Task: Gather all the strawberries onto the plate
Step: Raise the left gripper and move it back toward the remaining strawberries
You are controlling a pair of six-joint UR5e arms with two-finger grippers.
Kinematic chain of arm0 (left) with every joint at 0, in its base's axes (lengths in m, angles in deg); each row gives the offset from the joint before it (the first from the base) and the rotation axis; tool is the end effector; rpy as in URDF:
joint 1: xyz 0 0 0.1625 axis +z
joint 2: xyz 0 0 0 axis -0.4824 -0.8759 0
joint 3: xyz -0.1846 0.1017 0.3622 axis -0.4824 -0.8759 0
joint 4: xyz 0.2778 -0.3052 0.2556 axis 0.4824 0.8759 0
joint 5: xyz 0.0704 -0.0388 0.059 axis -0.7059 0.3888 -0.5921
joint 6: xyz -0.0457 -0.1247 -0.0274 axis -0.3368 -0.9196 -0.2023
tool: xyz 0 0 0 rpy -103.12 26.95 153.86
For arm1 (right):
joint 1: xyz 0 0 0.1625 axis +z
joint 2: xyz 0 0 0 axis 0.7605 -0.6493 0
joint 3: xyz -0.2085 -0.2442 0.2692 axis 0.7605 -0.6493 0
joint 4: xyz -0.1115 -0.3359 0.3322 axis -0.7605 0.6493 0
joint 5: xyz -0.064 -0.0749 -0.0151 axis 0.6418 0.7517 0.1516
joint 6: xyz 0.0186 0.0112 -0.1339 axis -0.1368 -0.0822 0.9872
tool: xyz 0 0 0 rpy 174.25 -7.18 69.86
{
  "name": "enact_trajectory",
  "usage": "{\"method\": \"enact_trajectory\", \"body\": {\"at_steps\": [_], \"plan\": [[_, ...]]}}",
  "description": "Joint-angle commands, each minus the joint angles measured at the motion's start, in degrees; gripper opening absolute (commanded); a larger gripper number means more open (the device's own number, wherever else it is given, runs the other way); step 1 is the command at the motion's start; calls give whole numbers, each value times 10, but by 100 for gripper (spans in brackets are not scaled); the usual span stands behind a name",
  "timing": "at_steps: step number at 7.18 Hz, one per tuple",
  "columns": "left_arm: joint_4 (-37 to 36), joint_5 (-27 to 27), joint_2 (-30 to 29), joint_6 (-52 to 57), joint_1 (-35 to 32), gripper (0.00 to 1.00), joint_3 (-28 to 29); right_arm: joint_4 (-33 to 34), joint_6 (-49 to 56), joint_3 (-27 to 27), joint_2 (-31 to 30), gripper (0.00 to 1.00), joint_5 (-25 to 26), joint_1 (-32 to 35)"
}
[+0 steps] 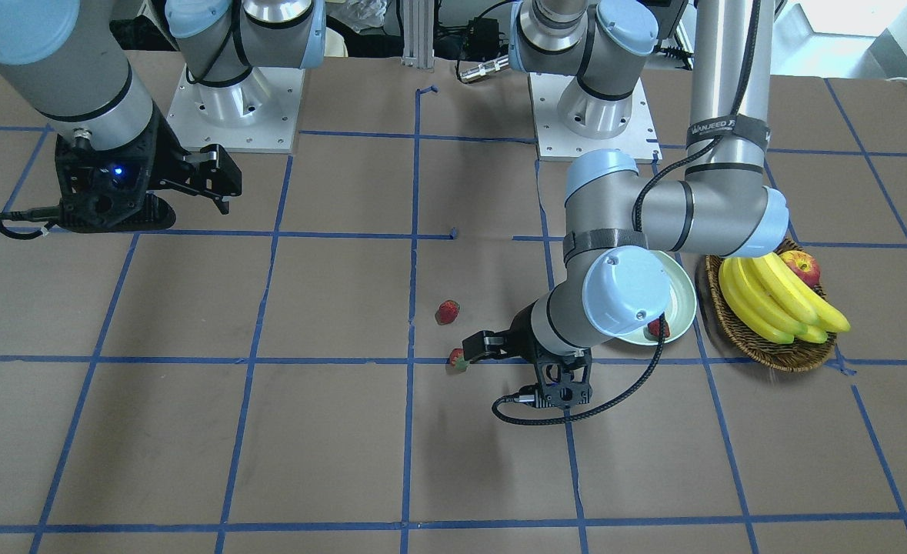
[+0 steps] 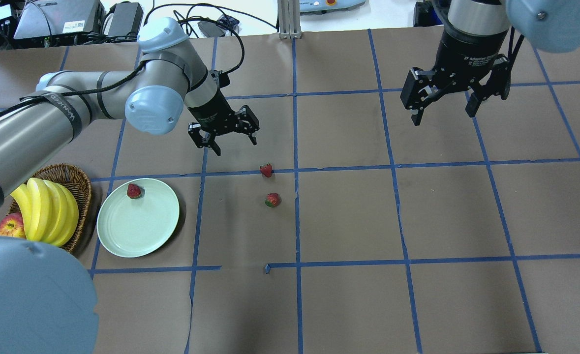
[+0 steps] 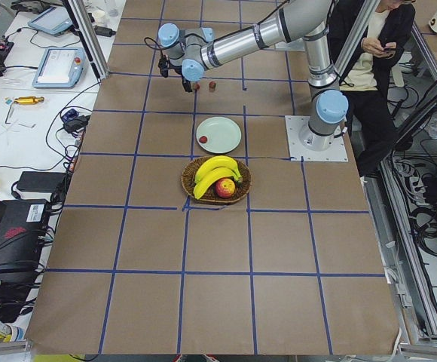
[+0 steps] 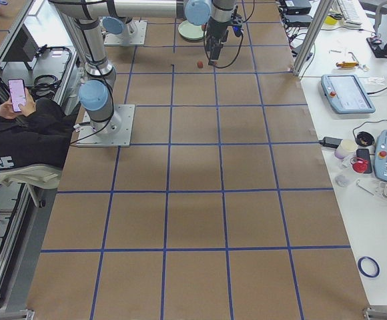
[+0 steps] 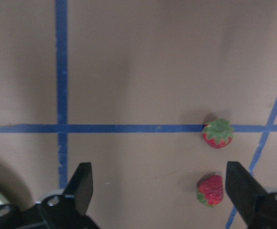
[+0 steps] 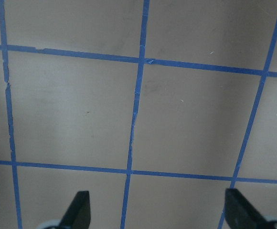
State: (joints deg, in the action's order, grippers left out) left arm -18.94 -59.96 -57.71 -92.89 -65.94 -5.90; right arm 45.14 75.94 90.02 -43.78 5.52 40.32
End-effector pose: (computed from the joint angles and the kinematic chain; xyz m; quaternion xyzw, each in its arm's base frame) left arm -0.2254 -0.6593 0.1541 0.0765 -0.9853 -0.0917 0.1221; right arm 0.1253 -0.5877 0.4215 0.0539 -0.9946 -0.0867 0.0180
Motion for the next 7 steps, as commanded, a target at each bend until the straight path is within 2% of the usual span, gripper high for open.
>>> {"method": "enact_trajectory", "body": {"at_steps": [1,3,6,7], "plan": [[-21,40,-38,-35,-20,98,0,1,0,5,0,100,-1,0],[-20,41,-51,-43,-34,94,0,1,0,5,1,100,-1,0],[-13,38,-64,-36,-35,64,-3,2,0,5,2,100,-2,-3],[-13,37,-66,-36,-35,45,-4,2,0,5,2,100,-2,-3]]}}
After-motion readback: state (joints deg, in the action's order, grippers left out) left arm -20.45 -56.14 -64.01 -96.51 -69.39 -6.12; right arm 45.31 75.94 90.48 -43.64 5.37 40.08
